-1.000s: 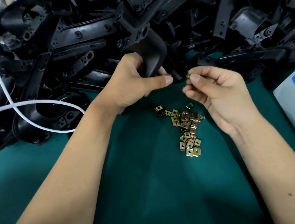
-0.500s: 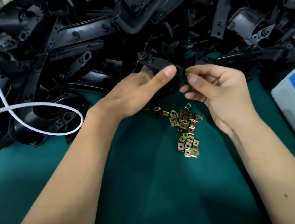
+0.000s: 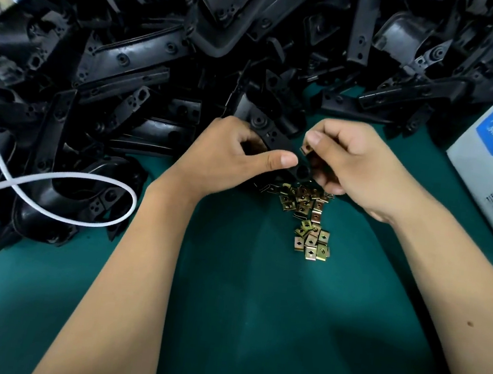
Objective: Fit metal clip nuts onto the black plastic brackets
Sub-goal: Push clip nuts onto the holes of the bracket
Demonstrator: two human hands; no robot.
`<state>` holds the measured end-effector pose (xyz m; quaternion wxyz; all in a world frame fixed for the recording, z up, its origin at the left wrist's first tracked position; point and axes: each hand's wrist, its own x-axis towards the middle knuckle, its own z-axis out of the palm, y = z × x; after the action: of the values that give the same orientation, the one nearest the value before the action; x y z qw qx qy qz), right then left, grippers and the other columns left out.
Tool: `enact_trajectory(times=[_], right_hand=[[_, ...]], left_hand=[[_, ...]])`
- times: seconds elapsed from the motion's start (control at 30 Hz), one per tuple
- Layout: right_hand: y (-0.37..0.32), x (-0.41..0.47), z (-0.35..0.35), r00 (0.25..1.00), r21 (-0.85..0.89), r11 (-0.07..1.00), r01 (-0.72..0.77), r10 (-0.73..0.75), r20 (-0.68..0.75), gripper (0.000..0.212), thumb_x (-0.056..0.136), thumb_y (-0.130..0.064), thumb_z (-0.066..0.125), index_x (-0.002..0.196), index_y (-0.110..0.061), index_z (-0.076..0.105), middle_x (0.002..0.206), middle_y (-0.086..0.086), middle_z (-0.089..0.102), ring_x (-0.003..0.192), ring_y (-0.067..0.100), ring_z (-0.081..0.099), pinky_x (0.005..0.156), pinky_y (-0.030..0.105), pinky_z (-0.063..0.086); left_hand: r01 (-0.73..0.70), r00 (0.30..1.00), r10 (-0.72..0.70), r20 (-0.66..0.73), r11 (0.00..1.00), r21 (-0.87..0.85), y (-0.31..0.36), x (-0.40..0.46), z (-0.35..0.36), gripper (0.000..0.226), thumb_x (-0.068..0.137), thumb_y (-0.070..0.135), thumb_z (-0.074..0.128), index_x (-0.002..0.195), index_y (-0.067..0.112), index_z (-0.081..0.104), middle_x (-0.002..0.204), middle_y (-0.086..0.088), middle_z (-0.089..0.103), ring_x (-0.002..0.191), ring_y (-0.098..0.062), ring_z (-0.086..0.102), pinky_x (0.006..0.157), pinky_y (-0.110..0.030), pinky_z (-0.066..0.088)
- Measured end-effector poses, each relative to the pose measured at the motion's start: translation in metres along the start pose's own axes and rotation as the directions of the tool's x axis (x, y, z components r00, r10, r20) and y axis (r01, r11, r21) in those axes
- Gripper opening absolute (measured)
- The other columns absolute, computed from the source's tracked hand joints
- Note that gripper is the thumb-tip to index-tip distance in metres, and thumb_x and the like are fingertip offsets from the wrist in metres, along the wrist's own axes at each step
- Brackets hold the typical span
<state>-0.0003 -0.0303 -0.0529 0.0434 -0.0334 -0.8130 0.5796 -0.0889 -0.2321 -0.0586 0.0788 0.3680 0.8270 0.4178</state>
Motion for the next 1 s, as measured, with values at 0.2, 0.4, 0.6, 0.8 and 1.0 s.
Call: enact_trajectory(times=[0.2, 0.4, 0.6, 0.8, 1.0], right_hand=[[-0.0017, -0.0020, 0.0010, 1.000, -0.011, 1.000, 0.026, -0.026, 0.010, 0.026, 0.107, -0.022, 0.056, 0.084, -0.016, 0.064, 0.062, -0.003, 0.055, 0.054, 0.013, 0.055, 0.041, 0.019, 0.036], [-0.0022, -0.0024, -0.0005, 0.998, -0.034, 0.997, 0.063, -0.064, -0.016, 0.024, 0.108, -0.020, 0.055, 0.087, -0.011, 0.064, 0.056, -0.009, 0.056, 0.046, 0.005, 0.051, 0.040, 0.018, 0.037], [-0.0020, -0.0008, -0.0009, 0.997, 0.037, 0.998, 0.048, -0.046, -0.060, 0.025, 0.107, -0.017, 0.056, 0.085, -0.013, 0.068, 0.067, -0.004, 0.058, 0.052, 0.011, 0.052, 0.040, 0.020, 0.034], [-0.0002, -0.0010, 0.0004, 0.998, -0.005, 0.999, 0.045, -0.045, -0.041, 0.024, 0.106, -0.020, 0.059, 0.085, -0.014, 0.068, 0.058, -0.004, 0.057, 0.049, 0.009, 0.052, 0.040, 0.018, 0.036], [0.0007, -0.0013, 0.0042, 0.998, -0.033, 0.998, 0.044, -0.045, -0.039, 0.023, 0.105, -0.023, 0.062, 0.084, -0.017, 0.070, 0.059, -0.005, 0.058, 0.050, 0.009, 0.055, 0.040, 0.018, 0.038]], left_hand=[[-0.039, 0.998, 0.041, 0.039, 0.997, -0.062, -0.0031, -0.0001, -0.0017, 0.046, 0.079, 0.059, 0.076, 0.102, 0.019, 0.081, 0.104, 0.012, 0.078, 0.104, -0.001, 0.071, 0.094, -0.031, 0.056], [-0.015, 0.999, 0.018, 0.049, 0.998, -0.059, -0.0021, 0.0004, -0.0008, 0.018, 0.081, 0.053, 0.079, 0.088, 0.037, 0.076, 0.091, 0.024, 0.077, 0.094, 0.006, 0.071, 0.082, -0.016, 0.049], [-0.012, 1.000, 0.013, 0.018, 0.999, -0.049, -0.0043, 0.0007, 0.0005, 0.037, 0.077, 0.062, 0.074, 0.084, 0.026, 0.079, 0.081, 0.022, 0.076, 0.080, 0.005, 0.070, 0.071, -0.013, 0.047], [-0.036, 0.999, 0.037, 0.014, 0.998, -0.052, -0.0035, 0.0007, 0.0001, 0.019, 0.078, 0.060, 0.074, 0.083, 0.042, 0.074, 0.083, 0.029, 0.074, 0.085, 0.009, 0.070, 0.072, -0.009, 0.046], [-0.052, 0.999, 0.052, 0.005, 0.998, -0.045, -0.0023, 0.0012, 0.0007, 0.020, 0.078, 0.063, 0.074, 0.082, 0.043, 0.074, 0.085, 0.021, 0.077, 0.083, 0.002, 0.072, 0.072, -0.017, 0.052]])
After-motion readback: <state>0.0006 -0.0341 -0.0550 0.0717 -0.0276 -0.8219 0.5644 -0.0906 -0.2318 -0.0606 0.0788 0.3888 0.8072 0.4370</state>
